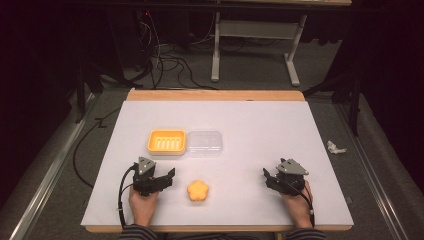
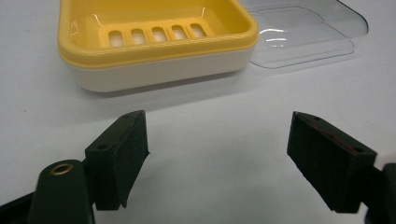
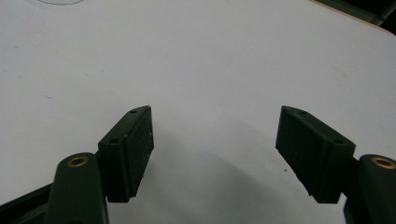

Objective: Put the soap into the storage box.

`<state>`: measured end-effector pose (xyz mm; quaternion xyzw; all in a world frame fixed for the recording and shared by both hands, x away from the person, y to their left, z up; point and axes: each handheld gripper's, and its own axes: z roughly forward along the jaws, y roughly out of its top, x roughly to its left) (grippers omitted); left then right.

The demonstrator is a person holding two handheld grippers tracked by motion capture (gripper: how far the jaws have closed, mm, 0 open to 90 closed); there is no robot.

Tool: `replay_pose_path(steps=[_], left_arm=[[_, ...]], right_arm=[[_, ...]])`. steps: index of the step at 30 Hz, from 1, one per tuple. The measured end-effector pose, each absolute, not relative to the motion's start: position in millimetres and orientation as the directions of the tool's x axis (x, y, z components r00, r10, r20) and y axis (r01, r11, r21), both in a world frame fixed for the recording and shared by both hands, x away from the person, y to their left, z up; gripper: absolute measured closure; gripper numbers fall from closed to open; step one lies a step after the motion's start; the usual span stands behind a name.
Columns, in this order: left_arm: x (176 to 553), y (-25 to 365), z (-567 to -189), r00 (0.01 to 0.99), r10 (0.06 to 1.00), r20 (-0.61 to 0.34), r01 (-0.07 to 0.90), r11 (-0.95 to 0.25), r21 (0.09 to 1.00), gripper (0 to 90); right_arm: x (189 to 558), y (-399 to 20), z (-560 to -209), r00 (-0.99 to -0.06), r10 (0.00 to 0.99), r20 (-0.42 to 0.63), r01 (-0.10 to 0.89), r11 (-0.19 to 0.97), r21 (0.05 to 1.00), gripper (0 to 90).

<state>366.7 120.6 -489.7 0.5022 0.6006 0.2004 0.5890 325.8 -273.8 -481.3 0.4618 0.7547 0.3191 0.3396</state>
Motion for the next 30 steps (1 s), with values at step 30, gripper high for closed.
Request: replay_pose_path(steps=[30], left_arm=[[362.9,120.4,-488.1,0.213,0.839,-0.501,0.333,0.42,0.844,20.8]], right_arm=[[325.9,-274.2,-481.1,-0.339,0.915,-0.219,0.481,0.369,0.795,28.2]])
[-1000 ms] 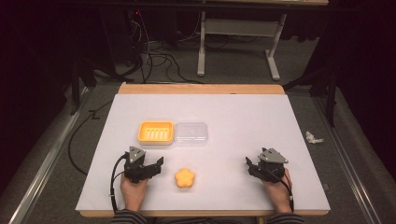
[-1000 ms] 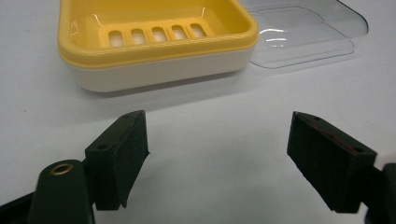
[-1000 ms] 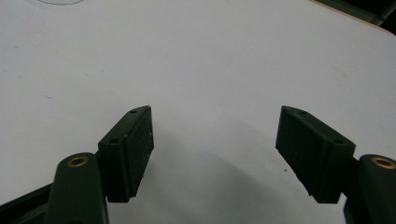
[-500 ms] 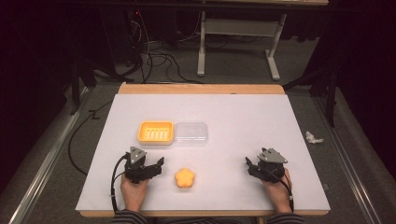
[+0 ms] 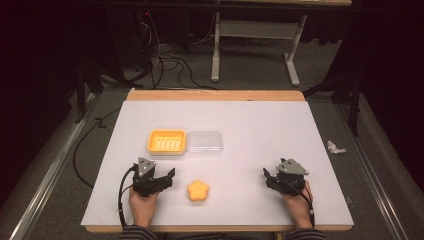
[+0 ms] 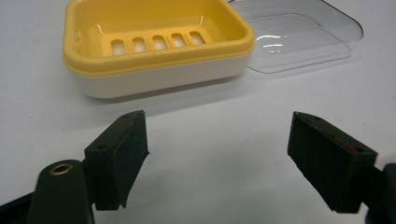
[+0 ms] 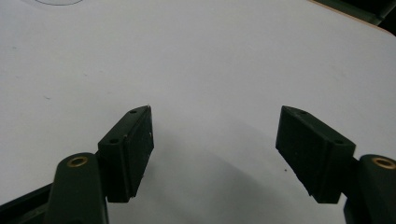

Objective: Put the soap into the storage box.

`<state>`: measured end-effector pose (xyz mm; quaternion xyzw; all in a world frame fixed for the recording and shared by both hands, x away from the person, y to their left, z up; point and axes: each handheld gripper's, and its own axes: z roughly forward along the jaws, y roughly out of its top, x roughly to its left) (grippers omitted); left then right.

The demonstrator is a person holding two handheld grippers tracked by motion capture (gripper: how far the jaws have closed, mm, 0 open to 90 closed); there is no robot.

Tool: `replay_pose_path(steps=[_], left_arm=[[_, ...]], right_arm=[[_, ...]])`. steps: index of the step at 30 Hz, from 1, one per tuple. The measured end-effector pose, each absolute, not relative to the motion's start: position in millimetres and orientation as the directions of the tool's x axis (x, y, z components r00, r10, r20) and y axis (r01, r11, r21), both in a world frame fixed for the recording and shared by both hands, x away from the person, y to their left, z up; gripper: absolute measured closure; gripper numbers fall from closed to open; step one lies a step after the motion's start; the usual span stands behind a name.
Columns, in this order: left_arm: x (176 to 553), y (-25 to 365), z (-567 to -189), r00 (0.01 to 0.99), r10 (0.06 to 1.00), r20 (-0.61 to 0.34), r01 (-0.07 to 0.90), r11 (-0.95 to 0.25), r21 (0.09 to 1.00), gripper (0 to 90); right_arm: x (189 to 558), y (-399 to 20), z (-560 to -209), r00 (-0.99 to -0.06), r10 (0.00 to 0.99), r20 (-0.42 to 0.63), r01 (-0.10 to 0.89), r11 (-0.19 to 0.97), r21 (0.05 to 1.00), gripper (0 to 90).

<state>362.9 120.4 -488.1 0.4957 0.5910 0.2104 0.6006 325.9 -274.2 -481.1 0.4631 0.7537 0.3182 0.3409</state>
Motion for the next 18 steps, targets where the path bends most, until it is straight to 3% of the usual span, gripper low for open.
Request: replay_pose_path(steps=[10,18], left_arm=[[363.6,121.9,-486.6,0.204,0.832,-0.517,0.344,0.433,0.833,20.2],[356.9,115.2,-480.2,0.233,0.828,-0.509,0.408,0.392,0.825,19.1]], right_arm=[[325.4,-275.4,-480.8,-0.345,0.915,-0.212,0.478,0.365,0.799,28.0],[325.0,-276.3,-480.4,-0.344,0.917,-0.203,0.475,0.357,0.804,27.9]])
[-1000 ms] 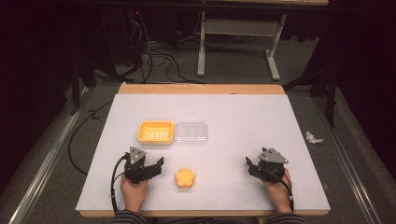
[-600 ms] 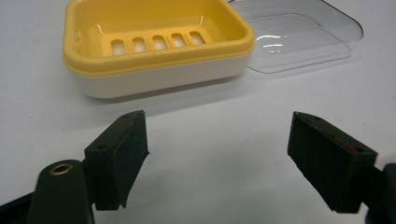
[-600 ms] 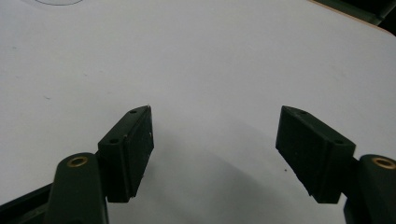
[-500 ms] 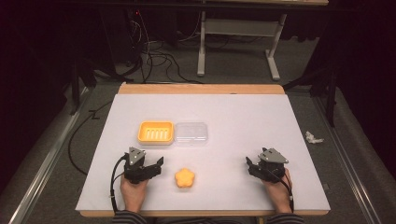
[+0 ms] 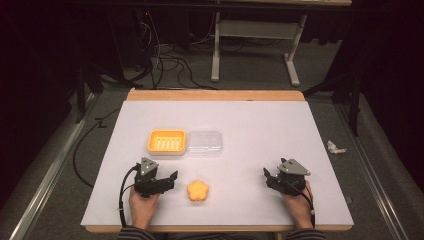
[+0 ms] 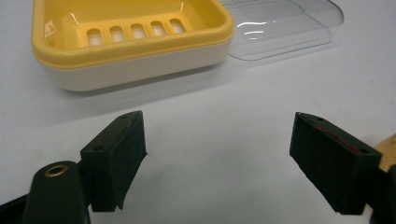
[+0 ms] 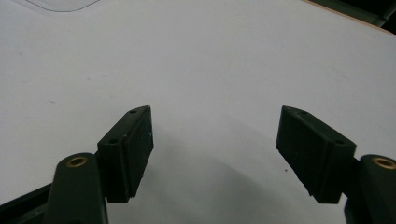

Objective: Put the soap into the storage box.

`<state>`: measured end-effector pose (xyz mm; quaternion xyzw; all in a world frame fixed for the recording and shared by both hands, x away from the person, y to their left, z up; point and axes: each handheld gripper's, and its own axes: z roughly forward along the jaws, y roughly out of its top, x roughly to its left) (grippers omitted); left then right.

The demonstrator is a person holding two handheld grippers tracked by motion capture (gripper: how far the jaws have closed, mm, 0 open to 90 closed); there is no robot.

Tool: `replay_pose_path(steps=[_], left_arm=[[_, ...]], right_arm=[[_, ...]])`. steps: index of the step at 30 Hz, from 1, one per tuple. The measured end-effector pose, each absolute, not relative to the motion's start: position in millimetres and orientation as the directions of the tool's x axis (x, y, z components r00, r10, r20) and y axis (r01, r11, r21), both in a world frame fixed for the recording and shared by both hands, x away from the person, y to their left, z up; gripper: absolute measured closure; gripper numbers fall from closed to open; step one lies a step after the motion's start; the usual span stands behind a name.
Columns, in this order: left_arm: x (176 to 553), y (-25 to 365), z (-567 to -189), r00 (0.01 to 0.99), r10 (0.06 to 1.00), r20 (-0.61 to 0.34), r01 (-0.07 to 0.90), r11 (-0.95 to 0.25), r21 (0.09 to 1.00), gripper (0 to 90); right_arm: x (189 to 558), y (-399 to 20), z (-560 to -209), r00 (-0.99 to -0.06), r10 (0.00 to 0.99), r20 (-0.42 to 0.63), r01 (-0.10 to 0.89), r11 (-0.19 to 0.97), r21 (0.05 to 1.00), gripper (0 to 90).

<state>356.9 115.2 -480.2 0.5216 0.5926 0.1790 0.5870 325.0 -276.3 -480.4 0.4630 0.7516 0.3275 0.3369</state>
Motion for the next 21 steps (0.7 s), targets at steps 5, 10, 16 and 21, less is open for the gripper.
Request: replay_pose_path(steps=[5,10,16,21], left_arm=[[351,114,-471,0.246,0.823,-0.513,0.416,0.388,0.822,19.0],[345,111,-466,0.263,0.823,-0.503,0.414,0.375,0.83,16.7],[340,106,-462,0.288,0.817,-0.5,0.419,0.362,0.833,16.1],[336,101,-458,0.305,0.809,-0.502,0.423,0.357,0.833,16.2]], right_arm=[[325,-276,-481,-0.343,0.917,-0.205,0.469,0.356,0.809,27.8],[325,-276,-480,-0.345,0.916,-0.204,0.471,0.357,0.806,27.8],[325,-276,-481,-0.344,0.916,-0.205,0.47,0.357,0.807,27.8],[325,-276,-481,-0.343,0.917,-0.204,0.47,0.356,0.808,27.7]])
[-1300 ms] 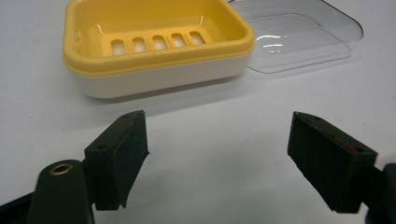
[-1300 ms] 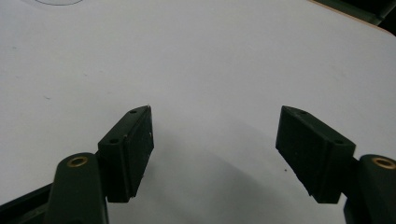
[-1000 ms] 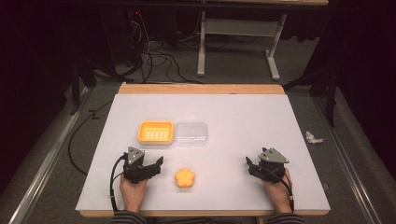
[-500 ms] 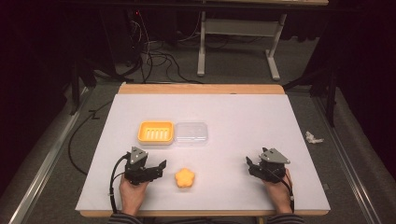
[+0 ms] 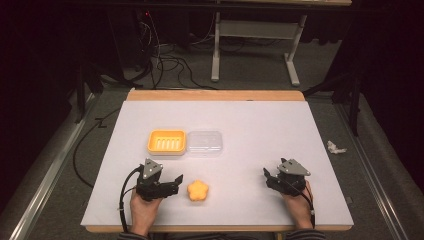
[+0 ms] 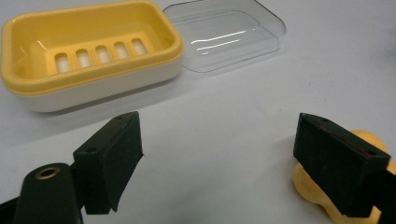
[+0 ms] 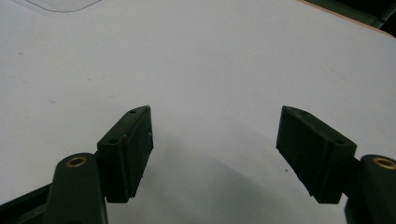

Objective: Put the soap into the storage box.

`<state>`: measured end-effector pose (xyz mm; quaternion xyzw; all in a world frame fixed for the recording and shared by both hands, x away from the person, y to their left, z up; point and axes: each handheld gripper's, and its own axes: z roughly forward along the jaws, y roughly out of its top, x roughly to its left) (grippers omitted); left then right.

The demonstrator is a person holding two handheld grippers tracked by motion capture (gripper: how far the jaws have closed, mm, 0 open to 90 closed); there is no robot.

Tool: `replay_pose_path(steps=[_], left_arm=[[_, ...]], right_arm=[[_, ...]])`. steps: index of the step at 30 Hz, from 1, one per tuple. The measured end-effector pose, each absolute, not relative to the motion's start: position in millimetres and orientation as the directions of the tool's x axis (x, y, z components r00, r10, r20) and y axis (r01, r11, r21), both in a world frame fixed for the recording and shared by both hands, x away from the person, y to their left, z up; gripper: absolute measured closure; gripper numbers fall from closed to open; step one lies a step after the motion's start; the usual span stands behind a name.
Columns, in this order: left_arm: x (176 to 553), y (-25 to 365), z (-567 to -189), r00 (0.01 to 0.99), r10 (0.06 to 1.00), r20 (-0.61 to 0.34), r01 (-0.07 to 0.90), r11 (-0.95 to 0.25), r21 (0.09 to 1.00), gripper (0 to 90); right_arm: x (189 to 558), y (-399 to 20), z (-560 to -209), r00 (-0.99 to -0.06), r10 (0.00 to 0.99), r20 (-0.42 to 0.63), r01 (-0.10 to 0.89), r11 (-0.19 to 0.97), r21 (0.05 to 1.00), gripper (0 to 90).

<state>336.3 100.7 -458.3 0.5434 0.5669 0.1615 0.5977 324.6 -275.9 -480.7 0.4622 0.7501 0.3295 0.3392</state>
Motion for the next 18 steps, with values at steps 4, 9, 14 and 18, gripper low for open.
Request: replay_pose_path(steps=[4,9,14,18], left_arm=[[331,94,-454,0.326,0.8,-0.504,0.429,0.35,0.833,16.2],[325,86,-450,0.349,0.786,-0.51,0.448,0.339,0.828,16.2],[319,79,-449,0.376,0.788,-0.487,0.456,0.3,0.838,16.0],[316,75,-449,0.386,0.782,-0.49,0.462,0.296,0.836,15.9]], right_arm=[[325,-276,-481,-0.345,0.915,-0.208,0.468,0.36,0.807,27.7],[324,-276,-480,-0.343,0.916,-0.207,0.472,0.359,0.805,27.7],[325,-276,-481,-0.347,0.915,-0.206,0.471,0.359,0.805,27.7],[325,-276,-481,-0.348,0.914,-0.21,0.47,0.363,0.804,27.7]])
